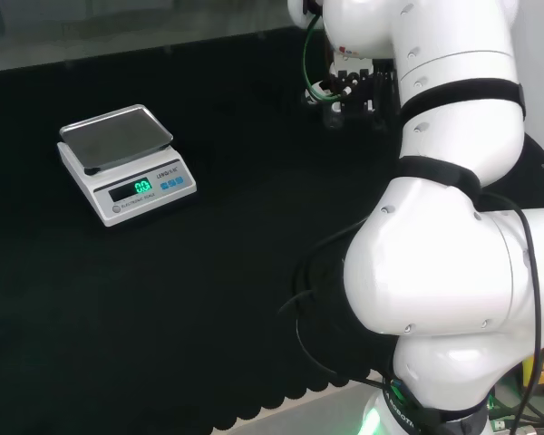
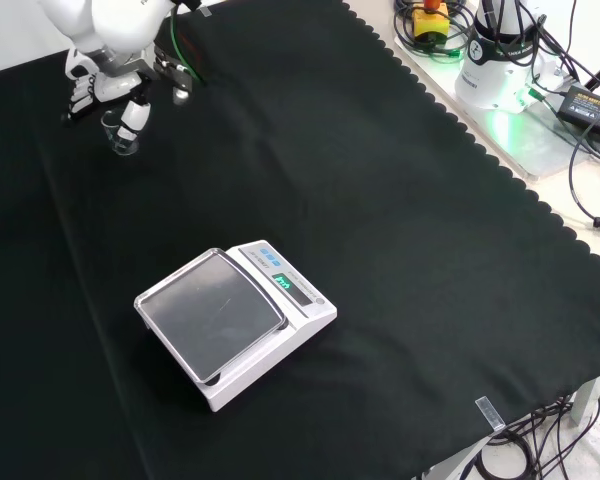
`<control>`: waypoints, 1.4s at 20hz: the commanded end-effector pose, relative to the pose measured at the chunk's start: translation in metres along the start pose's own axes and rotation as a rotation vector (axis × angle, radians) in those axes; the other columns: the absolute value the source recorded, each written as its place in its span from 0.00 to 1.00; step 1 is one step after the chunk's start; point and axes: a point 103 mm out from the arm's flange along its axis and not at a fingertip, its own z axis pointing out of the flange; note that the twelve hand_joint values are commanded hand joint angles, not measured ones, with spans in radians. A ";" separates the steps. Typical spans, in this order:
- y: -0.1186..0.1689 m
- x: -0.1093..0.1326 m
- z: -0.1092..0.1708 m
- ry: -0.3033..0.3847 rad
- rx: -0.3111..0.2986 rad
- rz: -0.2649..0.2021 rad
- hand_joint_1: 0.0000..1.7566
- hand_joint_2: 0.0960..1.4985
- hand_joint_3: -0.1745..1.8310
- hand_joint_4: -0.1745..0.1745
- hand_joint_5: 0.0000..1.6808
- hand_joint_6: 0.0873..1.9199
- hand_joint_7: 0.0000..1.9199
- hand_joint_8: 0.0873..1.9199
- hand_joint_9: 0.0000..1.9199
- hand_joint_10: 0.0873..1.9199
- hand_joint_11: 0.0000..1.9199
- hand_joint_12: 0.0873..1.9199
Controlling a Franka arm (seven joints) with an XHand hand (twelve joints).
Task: Pick up the beaker.
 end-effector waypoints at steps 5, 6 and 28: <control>-0.008 -0.003 -0.001 -0.063 -0.146 0.021 0.22 0.61 0.16 0.43 0.21 0.00 0.15 0.41 0.32 0.41 0.18 0.75; -0.009 -0.002 -0.001 -0.070 -0.175 0.022 0.25 0.61 0.16 0.39 0.26 0.00 0.20 0.41 0.38 0.38 0.24 0.73; -0.090 -0.047 -0.152 0.099 -0.417 -0.063 0.68 0.32 0.50 0.03 0.79 0.31 0.90 0.25 1.00 0.17 0.83 0.38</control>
